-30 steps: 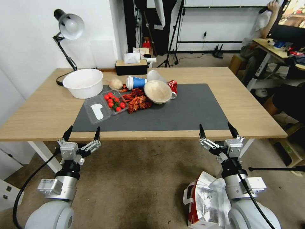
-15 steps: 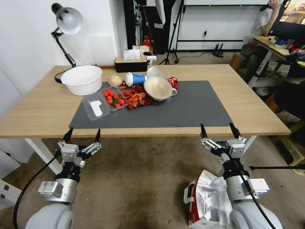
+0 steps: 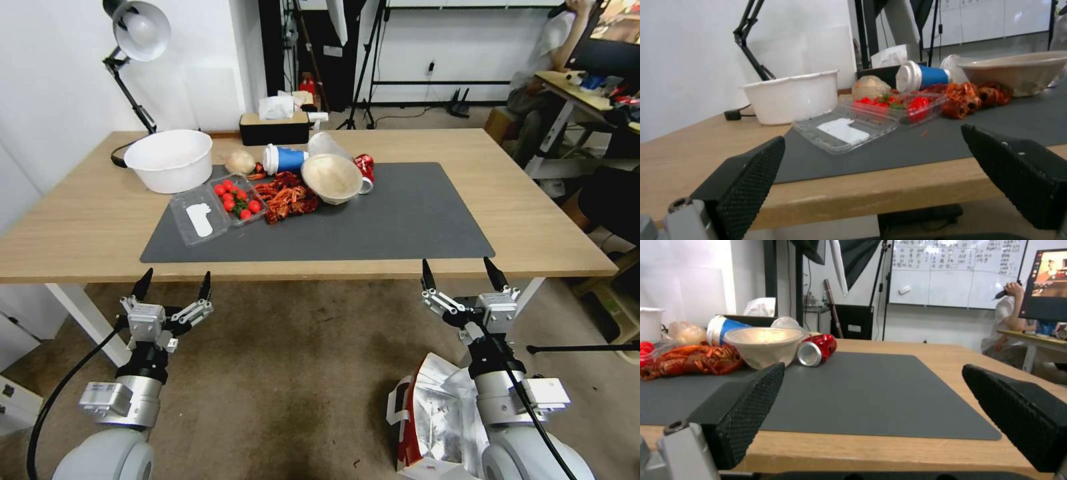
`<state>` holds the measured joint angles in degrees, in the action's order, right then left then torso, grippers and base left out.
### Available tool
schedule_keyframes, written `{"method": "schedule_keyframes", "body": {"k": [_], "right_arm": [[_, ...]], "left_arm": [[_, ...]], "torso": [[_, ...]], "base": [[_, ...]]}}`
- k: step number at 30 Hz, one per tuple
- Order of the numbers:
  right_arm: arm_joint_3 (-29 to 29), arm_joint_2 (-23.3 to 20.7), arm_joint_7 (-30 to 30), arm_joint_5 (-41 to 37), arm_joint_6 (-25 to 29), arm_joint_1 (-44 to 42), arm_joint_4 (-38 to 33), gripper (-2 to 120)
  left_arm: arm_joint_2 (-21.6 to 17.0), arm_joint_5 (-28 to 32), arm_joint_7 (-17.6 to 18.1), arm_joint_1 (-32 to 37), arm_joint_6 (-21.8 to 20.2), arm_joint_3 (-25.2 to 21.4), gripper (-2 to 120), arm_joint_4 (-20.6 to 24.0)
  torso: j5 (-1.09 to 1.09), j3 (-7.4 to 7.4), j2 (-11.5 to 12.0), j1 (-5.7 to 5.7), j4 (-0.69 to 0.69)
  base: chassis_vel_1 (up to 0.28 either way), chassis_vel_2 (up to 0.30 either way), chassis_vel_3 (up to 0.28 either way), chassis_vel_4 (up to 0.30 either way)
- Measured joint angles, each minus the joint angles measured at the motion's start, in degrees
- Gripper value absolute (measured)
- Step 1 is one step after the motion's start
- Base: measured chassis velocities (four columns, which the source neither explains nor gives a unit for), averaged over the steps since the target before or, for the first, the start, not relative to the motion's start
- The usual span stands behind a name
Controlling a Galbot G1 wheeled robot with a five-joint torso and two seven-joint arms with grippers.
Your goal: Pick up the food delivery bag from the floor and place it on the table.
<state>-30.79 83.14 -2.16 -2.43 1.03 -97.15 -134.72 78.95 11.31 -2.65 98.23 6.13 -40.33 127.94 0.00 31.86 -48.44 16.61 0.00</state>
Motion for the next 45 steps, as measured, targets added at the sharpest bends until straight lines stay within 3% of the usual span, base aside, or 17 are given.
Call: {"method": "schedule_keyframes", "body": {"k": [45], "right_arm": [[0.66,0.83,0.73,-0.42,-0.07,0.43,1.66,100]], "left_arm": [[1.25,-1.30,-0.47,1.03,1.32,0.13,99,-0.67]], "torso": [[0.01,-6.75,11.50,-4.78,0.00]], "base": [[0.000,0.000,0.000,0.000]]}}
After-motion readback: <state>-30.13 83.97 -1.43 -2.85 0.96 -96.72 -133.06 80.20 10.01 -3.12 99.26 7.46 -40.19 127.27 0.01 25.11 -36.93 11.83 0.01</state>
